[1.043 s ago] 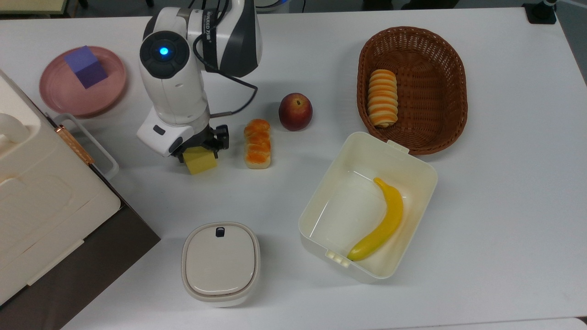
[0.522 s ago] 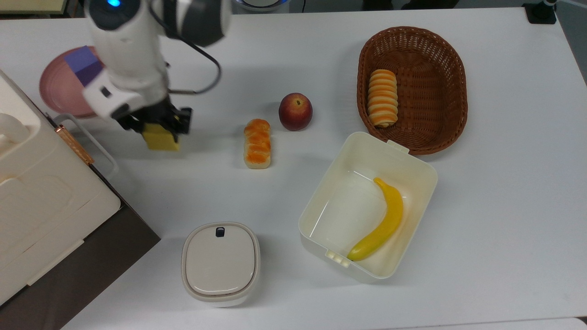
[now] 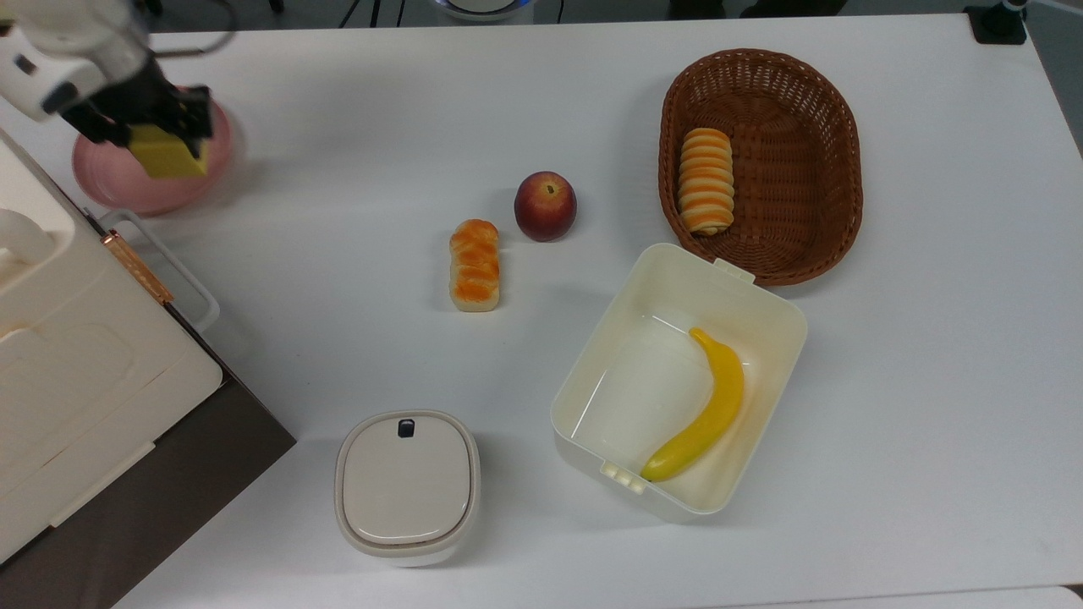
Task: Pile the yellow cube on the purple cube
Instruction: 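Lift the yellow cube and carry it over the purple cube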
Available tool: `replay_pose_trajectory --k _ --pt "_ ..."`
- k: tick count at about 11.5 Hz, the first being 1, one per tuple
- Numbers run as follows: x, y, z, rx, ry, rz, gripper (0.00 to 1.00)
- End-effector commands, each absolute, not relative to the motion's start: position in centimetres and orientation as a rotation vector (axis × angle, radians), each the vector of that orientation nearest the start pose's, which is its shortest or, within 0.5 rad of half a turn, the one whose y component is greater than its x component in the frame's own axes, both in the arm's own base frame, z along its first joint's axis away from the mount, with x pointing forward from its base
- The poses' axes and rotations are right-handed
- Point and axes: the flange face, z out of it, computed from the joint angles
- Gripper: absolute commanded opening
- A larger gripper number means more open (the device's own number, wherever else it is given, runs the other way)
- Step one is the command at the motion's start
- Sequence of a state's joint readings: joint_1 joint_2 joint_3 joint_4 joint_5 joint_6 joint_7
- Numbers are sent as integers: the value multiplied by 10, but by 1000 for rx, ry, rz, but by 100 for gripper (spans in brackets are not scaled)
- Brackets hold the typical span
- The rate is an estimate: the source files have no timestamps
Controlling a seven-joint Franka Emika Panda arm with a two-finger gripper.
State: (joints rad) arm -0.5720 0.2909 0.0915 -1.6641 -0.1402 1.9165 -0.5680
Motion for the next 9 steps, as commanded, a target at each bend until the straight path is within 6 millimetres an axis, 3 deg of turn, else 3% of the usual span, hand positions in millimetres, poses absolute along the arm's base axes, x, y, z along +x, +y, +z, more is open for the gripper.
replay_pose_trajectory --k 1,4,6,9 --pt "505 -356 432 -3144 -394 192 38" --pt "465 -398 434 -3086 -477 193 43" --pt "464 -398 432 -3052 -471 141 43" --pt "462 -396 425 -3031 -462 149 54"
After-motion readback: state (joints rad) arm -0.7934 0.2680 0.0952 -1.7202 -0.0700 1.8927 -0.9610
